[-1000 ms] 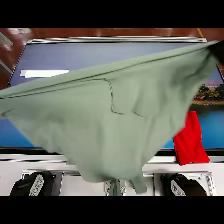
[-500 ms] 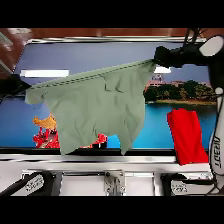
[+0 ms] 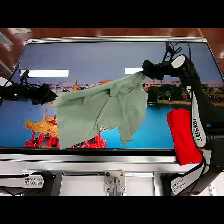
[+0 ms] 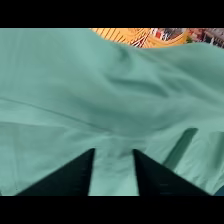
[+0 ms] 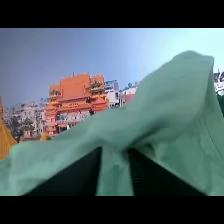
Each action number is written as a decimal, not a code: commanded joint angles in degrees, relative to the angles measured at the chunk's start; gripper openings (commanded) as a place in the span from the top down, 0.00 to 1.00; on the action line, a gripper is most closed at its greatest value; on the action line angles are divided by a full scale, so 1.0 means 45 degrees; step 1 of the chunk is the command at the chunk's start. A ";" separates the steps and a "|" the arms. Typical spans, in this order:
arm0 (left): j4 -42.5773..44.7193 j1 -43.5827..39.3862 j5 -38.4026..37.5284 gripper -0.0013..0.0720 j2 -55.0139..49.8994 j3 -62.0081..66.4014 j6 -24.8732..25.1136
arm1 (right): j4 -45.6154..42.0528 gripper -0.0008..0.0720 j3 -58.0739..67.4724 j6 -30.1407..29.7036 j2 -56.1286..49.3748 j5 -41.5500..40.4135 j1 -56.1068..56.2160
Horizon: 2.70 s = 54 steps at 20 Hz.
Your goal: Fold the shirts.
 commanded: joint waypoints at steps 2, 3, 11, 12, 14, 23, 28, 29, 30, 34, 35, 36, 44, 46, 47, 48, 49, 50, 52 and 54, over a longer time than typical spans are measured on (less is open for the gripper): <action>-0.0141 0.1195 -0.3371 0.31 -0.0330 0.1214 -0.0699 | -0.0301 0.03 0.0729 -0.0641 0.0539 0.1525 -0.0500; -0.0146 0.1865 -0.4498 0.32 -0.0189 0.1729 -0.0398 | -0.0976 0.03 0.1044 -0.0967 0.1078 0.2365 -0.0967; 0.1632 0.4979 -0.4954 0.02 0.5056 -0.4964 0.2317 | -0.3988 0.04 0.1073 -0.1302 0.3152 0.8665 -0.4396; 0.1583 0.5217 -0.4478 0.02 0.5493 -0.6552 0.2385 | -0.3687 0.04 0.0879 -0.1297 0.3152 0.8670 -0.4498; 0.1399 0.5377 -0.3755 0.02 0.5751 -0.8820 0.2764 | -0.3308 0.04 0.0593 -0.1297 0.3147 0.8480 -0.4425; 0.0379 0.4745 -0.1574 0.02 0.5357 -1.0967 0.3376 | -0.3240 0.04 -0.0797 -0.1297 0.2968 0.7082 -0.3157; -0.0602 0.3458 -0.0204 0.02 0.4085 -1.0967 0.3385 | -0.3099 0.04 -0.1360 -0.1302 0.2939 0.7023 -0.3104; -0.1059 0.3240 0.0078 0.02 0.3823 -1.0967 0.3390 | -0.3079 0.04 -0.1360 -0.1297 0.2939 0.6994 -0.3104; -0.1433 0.2973 0.0364 0.02 0.3585 -1.0967 0.3395 | -0.3084 0.04 -0.1360 -0.1297 0.2939 0.6980 -0.3104; -0.3128 0.1787 0.1107 0.50 0.2948 -1.0953 0.3949 | -0.3390 0.04 -0.1447 -0.1243 0.2939 0.6955 -0.3104; -0.3415 0.1656 0.1127 0.75 0.2968 -1.0924 0.4017 | -0.3468 0.04 -0.1710 -0.1239 0.2939 0.6999 -0.3104; -0.3604 0.1642 0.1005 0.84 0.2977 -1.0846 0.4231 | -0.3429 0.04 -0.2171 -0.1239 0.2939 0.7057 -0.3104; -0.3589 0.2356 -0.0355 0.93 0.4527 -0.9243 0.5168 | 0.0937 0.04 -0.8257 -0.2297 0.2939 0.4090 -0.3089; -0.3599 0.2545 -0.0345 0.93 0.4925 -0.8859 0.5357 | 0.1768 0.04 -0.9073 -0.2317 0.2939 0.3007 -0.3089; -0.3643 0.2579 -0.0355 0.93 0.4930 -0.8718 0.5353 | 0.2103 0.05 -0.9369 -0.2361 0.2939 0.2540 -0.3026; -0.3687 0.2579 -0.0345 0.93 0.4925 -0.8641 0.5348 | 0.2137 0.17 -0.9578 -0.2356 0.2939 0.2142 -0.2846; -0.3682 0.2579 -0.0345 0.93 0.4925 -0.8607 0.5353 | 0.2127 0.19 -0.9724 -0.2361 0.2934 0.1768 -0.2526; -0.3677 0.2579 -0.0350 0.93 0.4925 -0.8587 0.5353 | 0.2098 0.19 -0.9811 -0.2365 0.2914 0.1438 -0.2118; -0.3682 0.2579 -0.0345 0.93 0.4925 -0.8582 0.5353 | 0.2098 0.19 -0.9826 -0.2268 0.2701 0.0826 -0.1321; -0.3682 0.2584 -0.0345 0.93 0.4925 -0.8582 0.5353 | 0.2254 0.19 -0.9826 -0.2001 0.2409 0.0529 -0.0860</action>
